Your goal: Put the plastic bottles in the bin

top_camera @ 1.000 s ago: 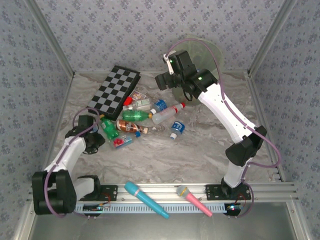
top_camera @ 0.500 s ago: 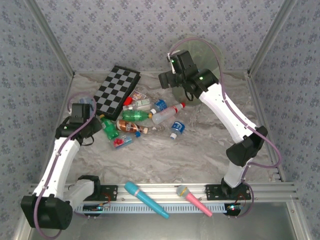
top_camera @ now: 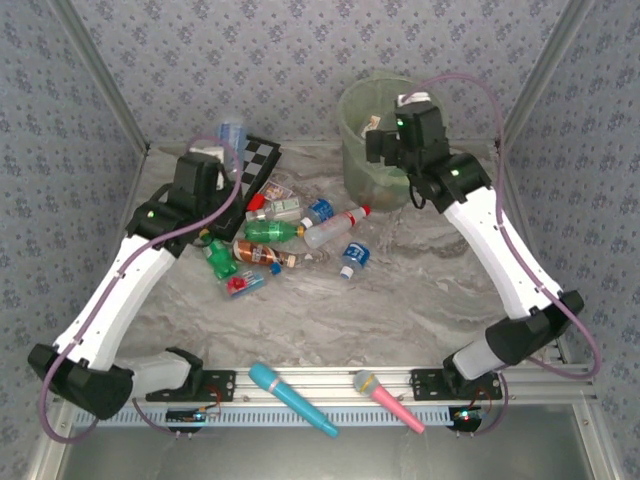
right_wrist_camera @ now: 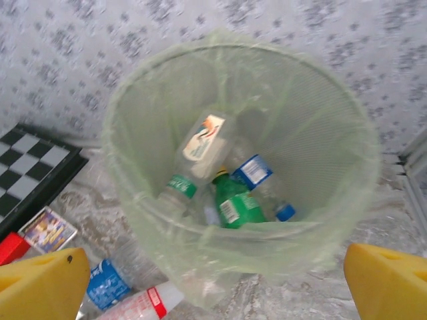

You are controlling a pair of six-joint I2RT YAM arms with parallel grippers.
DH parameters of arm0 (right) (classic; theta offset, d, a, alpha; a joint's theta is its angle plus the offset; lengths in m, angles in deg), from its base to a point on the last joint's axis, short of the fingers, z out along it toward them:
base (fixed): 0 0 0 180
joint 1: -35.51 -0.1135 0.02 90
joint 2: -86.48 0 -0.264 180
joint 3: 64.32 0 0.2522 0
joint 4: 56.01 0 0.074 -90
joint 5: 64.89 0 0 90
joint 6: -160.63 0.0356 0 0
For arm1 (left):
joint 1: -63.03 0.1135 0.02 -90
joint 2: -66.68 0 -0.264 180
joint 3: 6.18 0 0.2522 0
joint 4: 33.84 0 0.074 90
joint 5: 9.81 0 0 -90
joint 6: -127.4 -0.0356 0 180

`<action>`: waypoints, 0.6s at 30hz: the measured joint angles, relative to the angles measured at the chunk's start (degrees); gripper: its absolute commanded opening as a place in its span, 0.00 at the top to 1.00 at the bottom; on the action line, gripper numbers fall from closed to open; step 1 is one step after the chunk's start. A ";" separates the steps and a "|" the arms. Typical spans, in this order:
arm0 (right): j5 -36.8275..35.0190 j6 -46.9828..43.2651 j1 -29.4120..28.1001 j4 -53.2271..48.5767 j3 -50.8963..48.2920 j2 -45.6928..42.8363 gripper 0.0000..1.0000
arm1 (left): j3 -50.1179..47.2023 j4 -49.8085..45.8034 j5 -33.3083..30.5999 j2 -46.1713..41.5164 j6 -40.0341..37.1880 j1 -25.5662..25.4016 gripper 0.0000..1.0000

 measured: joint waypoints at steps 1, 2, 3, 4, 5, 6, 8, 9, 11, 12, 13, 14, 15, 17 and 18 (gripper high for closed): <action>-0.26 0.31 0.76 0.33 -0.63 -1.09 0.00 | 1.99 0.44 0.02 1.55 -1.31 -0.92 0.72; -0.52 0.61 1.49 0.57 -1.27 -2.03 0.00 | 3.85 0.83 0.02 3.04 -2.56 -1.73 0.72; -0.74 0.94 2.03 0.76 -1.84 -2.86 0.00 | 5.70 1.40 0.07 4.61 -3.80 -2.56 0.72; -0.96 1.29 2.71 1.09 -2.62 -3.93 0.00 | 7.65 1.84 0.07 6.23 -5.09 -3.41 0.72; -1.14 1.51 3.32 1.31 -3.48 -4.96 0.01 | 9.86 2.23 0.09 8.13 -6.45 -4.31 0.72; -1.25 1.77 3.78 1.49 -4.17 -5.77 0.00 | 11.74 2.58 0.09 9.68 -7.69 -5.11 0.72; -1.36 2.32 4.90 1.77 -5.77 -7.72 0.00 | 15.45 3.32 0.04 13.00 -10.19 -6.75 0.72; -1.42 2.51 5.42 1.90 -6.56 -8.66 0.00 | 17.31 3.50 0.04 14.60 -11.30 -7.48 0.72; -1.53 2.86 6.47 1.88 -7.96 -10.47 0.00 | 20.85 4.55 0.07 17.97 -13.27 -8.70 0.72; -1.55 2.95 6.93 1.88 -8.46 -11.23 0.01 | 22.47 4.83 0.24 19.45 -14.01 -9.11 0.72; -1.55 3.08 7.37 1.88 -8.90 -11.93 0.00 | 24.41 5.22 0.55 21.24 -14.73 -9.60 0.72; -1.55 3.13 7.80 1.88 -9.33 -12.66 0.00 | 26.23 5.66 0.94 22.93 -15.56 -10.01 0.72; -1.55 3.28 8.13 1.84 -9.70 -13.27 0.00 | 27.98 5.90 1.31 24.50 -16.20 -10.38 0.72; -1.55 3.30 8.79 1.84 -10.47 -14.43 0.00 | 32.39 6.19 1.60 28.09 -17.88 -11.15 0.72; -1.55 3.32 9.01 1.81 -10.80 -14.88 0.00 | 34.49 6.16 1.57 29.68 -18.58 -11.47 0.72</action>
